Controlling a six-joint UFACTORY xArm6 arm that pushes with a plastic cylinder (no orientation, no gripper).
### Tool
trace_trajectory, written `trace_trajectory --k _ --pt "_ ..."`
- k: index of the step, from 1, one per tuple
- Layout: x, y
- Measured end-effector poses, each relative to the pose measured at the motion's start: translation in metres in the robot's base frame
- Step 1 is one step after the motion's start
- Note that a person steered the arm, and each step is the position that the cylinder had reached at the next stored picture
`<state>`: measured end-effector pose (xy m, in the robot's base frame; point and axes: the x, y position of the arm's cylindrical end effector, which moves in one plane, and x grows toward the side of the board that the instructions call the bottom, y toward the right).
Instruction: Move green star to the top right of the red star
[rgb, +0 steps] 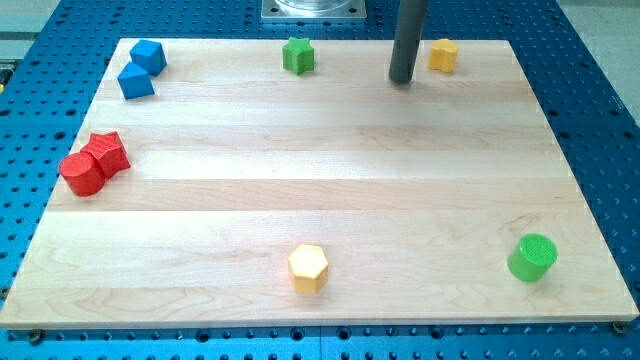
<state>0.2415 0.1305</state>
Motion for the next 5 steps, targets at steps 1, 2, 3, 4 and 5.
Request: trace_trajectory --k 1,2,3,4,5 --pt "-0.05 -0.021" --pt "-0.047 -0.087" --pt "-0.011 -0.17" --pt "0.032 -0.216" --pt "0.052 -0.258"
